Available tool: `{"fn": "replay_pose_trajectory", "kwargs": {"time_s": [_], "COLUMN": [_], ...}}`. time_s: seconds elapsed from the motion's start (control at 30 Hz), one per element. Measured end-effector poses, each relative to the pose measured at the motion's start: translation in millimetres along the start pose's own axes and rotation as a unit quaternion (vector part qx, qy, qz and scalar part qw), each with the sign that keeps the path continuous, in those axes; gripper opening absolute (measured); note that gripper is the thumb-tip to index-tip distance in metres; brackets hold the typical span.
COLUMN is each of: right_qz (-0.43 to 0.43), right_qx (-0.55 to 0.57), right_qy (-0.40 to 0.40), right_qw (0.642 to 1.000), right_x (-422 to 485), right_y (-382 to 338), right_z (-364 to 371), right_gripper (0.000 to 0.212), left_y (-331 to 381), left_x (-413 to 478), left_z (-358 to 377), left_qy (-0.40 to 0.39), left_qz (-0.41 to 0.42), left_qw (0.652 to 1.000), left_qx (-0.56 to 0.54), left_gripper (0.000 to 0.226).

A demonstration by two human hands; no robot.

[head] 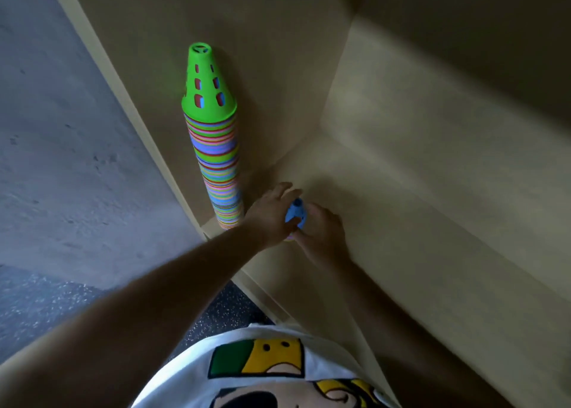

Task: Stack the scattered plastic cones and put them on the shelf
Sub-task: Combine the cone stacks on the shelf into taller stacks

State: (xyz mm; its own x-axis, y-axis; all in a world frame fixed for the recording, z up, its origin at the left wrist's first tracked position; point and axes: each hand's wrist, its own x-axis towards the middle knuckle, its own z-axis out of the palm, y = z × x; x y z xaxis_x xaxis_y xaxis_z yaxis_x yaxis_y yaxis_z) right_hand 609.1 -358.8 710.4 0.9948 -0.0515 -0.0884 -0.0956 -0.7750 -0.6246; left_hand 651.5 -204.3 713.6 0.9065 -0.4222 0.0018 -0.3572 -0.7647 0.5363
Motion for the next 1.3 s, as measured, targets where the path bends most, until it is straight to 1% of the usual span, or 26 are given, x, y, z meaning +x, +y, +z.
{"fn": "replay_pose_trajectory", "kwargs": {"time_s": [0.07,0.1,0.2,0.27,0.33,0.4,0.47,0.5,0.57,0.6,0.63,0.67,0.7,0.8,0.83,0.87,0.97,1.07,1.17,1.3], "right_qz": [0.008,0.021,0.063,0.103,0.134,0.177,0.229,0.246,0.259,0.249,0.23,0.215,0.209,0.234,0.225,0.214,0.184,0.112,0.026,-0.079], "right_qx": [0.015,0.021,0.015,0.031,0.056,0.114,0.189,0.21,0.234,0.24,0.225,0.234,0.233,0.199,0.208,0.226,0.288,0.319,0.327,0.33], "right_qy": [0.014,0.009,-0.017,-0.034,-0.062,-0.098,-0.137,-0.146,-0.154,-0.157,-0.157,-0.151,-0.16,-0.206,-0.201,-0.175,-0.098,-0.048,0.014,0.061], "right_qw": [1.0,1.0,0.998,0.994,0.987,0.973,0.945,0.935,0.924,0.925,0.934,0.936,0.936,0.929,0.93,0.934,0.935,0.94,0.944,0.939], "right_x": [-4,-6,-7,-2,4,10,15,17,21,22,25,31,36,39,35,31,14,2,-5,-8], "right_y": [7,10,30,44,51,57,58,59,63,60,60,64,63,58,55,54,45,26,-11,-69], "right_z": [-1,-1,7,17,23,31,44,52,67,70,75,82,87,99,98,96,69,34,-10,-67], "right_gripper": [0.049,0.054,0.063,0.075,0.08,0.08,0.085,0.086,0.078,0.068,0.058,0.051,0.051,0.059,0.063,0.068,0.065,0.069,0.073,0.073], "left_y": [-5,-7,-6,-6,-9,-14,-18,-20,-24,-26,-30,-33,-35,-36,-34,-30,-15,4,31,75], "left_x": [9,13,19,16,8,-1,-10,-13,-22,-26,-30,-34,-38,-48,-52,-55,-62,-66,-69,-69], "left_z": [13,19,30,33,34,34,33,32,29,28,27,26,25,23,21,17,-5,-38,-85,-156], "left_qy": [-0.039,-0.054,-0.07,-0.055,-0.031,-0.015,0.0,0.007,0.021,0.024,0.026,0.027,0.03,0.05,0.062,0.077,0.123,0.171,0.217,0.287], "left_qz": [-0.002,-0.002,-0.02,-0.026,-0.031,-0.043,-0.059,-0.07,-0.093,-0.102,-0.109,-0.112,-0.115,-0.119,-0.122,-0.12,-0.092,-0.059,-0.003,0.087], "left_qw": [0.999,0.998,0.997,0.998,0.999,0.998,0.997,0.995,0.991,0.99,0.988,0.988,0.987,0.984,0.982,0.98,0.976,0.971,0.963,0.948], "left_qx": [0.015,0.022,0.006,0.0,-0.013,-0.032,-0.054,-0.068,-0.089,-0.096,-0.102,-0.105,-0.109,-0.123,-0.131,-0.138,-0.154,-0.158,-0.161,-0.11], "left_gripper": [0.074,0.074,0.066,0.056,0.049,0.047,0.045,0.044,0.04,0.038,0.037,0.036,0.036,0.036,0.036,0.036,0.038,0.039,0.04,0.042]}}
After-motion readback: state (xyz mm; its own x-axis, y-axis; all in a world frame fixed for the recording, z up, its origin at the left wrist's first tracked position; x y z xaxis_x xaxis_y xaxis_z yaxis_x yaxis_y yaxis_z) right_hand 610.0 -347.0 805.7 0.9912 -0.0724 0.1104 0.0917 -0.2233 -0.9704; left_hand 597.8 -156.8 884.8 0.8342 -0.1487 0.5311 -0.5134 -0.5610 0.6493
